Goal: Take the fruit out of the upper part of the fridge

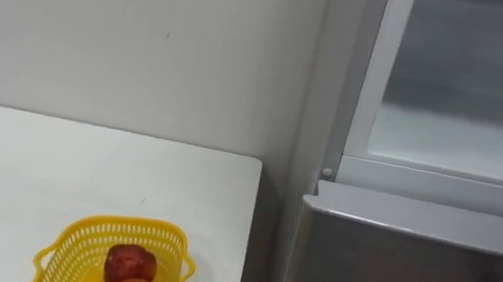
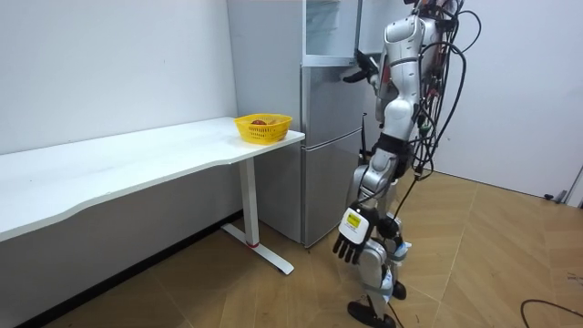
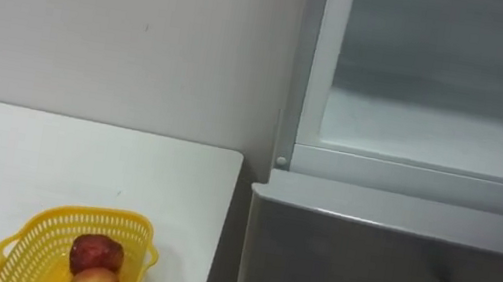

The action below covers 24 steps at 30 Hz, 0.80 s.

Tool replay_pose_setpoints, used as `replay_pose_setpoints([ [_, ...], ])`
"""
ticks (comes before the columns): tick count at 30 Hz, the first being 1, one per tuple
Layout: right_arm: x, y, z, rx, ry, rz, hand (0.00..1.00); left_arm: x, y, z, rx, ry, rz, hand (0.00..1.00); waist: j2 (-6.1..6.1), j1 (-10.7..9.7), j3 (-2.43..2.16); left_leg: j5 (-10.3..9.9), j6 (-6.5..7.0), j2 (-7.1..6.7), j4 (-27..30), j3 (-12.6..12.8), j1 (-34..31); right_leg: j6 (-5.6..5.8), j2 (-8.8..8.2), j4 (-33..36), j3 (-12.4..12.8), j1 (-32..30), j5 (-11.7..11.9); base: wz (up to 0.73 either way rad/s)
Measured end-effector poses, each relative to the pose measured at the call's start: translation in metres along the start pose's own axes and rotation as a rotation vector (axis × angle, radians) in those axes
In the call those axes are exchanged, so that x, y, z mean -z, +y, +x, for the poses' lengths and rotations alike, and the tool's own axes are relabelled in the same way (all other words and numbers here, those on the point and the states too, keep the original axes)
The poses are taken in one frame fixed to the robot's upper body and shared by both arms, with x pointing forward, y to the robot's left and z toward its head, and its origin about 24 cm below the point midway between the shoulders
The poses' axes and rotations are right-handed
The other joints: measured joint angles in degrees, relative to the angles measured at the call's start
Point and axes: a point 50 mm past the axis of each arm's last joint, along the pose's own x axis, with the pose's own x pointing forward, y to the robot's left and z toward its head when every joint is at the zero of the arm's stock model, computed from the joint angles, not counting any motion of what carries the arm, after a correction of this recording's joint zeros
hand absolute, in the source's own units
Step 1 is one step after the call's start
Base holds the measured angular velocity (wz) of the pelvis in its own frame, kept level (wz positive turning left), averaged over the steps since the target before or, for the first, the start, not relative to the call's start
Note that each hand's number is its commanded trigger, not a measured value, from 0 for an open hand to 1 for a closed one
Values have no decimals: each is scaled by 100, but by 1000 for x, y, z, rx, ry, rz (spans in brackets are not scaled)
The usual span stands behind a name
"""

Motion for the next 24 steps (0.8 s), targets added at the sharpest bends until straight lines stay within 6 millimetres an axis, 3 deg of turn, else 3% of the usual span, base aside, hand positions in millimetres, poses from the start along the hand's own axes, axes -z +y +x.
replay_pose_setpoints([
  [8, 11, -15, -9, 83, 61, -36, 0, -1, 2, 0, -11, -3, -7, 0, 92, -118, -4, -1, 3, 9, -41, 22, 2, 1, 11, 14, 25, -33, -2, 0],
  [16, 30, -21, -20, 178, 174, -46, 0, -4, 2, 0, -34, -11, 2, 0, 71, -100, 9, -1, 3, 10, -44, 107, -11, 2, 24, 24, 146, -90, -3, -6],
  [24, 49, -25, -29, 220, 306, -53, 0, -7, 4, -1, -57, -23, -36, 0, 103, -213, 22, -1, 3, 10, -43, 168, -10, 6, 24, 19, 179, -81, -6, -2],
])
